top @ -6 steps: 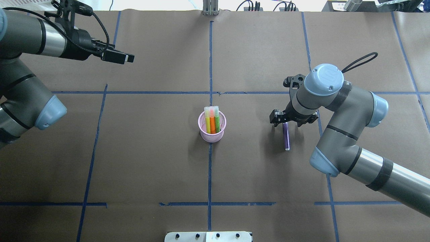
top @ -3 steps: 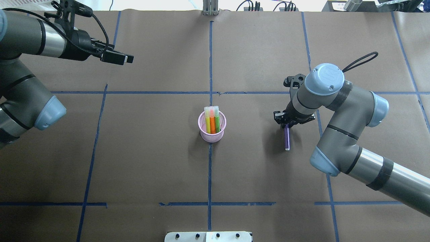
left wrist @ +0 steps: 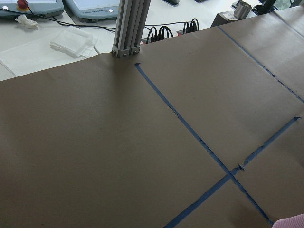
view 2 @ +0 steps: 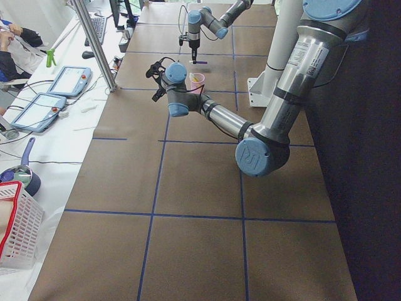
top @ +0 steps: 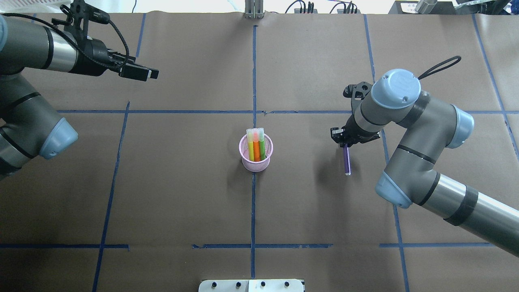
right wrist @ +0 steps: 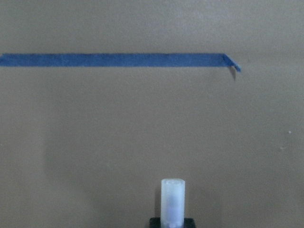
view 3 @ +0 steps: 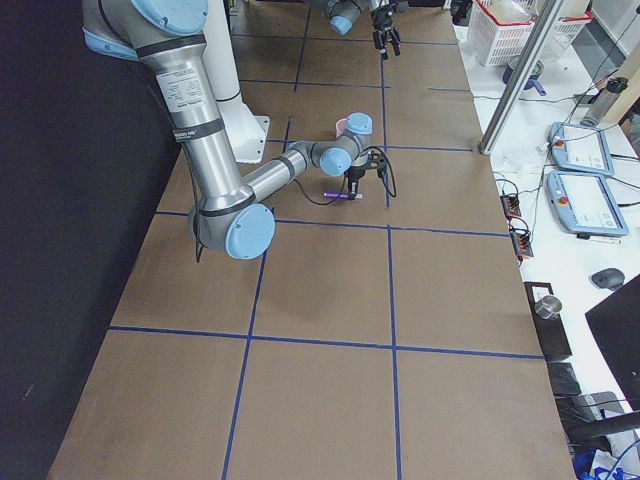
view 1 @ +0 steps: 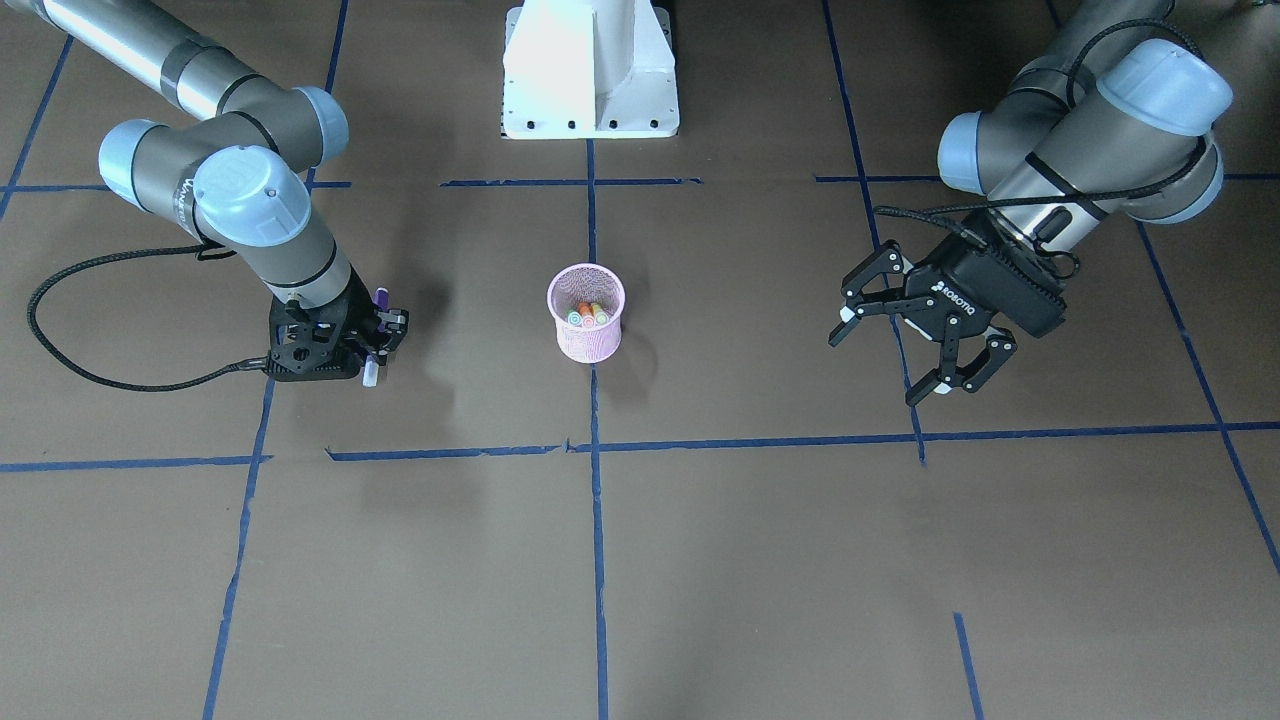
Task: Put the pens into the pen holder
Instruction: 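Close the right gripper on the purple marker's cap and lift it upright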
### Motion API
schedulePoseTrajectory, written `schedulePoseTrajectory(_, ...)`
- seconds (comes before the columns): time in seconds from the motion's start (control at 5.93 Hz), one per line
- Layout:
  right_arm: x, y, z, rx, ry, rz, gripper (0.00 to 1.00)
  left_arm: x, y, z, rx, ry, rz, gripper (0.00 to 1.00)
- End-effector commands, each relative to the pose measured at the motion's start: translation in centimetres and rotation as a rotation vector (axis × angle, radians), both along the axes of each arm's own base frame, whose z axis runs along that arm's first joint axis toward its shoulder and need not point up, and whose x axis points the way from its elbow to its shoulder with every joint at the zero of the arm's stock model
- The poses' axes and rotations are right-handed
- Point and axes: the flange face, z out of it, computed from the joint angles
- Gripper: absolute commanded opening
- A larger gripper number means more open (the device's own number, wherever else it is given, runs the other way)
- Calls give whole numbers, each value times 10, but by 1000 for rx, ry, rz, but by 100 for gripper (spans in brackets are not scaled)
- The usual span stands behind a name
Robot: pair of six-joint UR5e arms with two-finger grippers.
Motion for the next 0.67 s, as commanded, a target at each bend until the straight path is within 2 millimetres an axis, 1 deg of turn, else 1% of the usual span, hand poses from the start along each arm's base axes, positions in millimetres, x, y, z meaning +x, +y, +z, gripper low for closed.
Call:
schedulePoseTrajectory(0.0, 49, 11, -91, 162, -121, 91, 0, 0, -1, 18, -32, -24, 1, 99)
schedulePoseTrajectory(0.17, 68, 19, -131, 284, -145, 182, 0, 0, -3, 38, -104, -66, 23, 100)
schedulePoseTrajectory(0.34, 64, 22, -178, 382, -178, 251, 0, -25, -18, 46, -154, -112, 20, 100)
schedulePoseTrajectory(0.51, 49, 43, -208, 502, -192, 336, 0, -45, -20, 71, -125, -170, 22, 100)
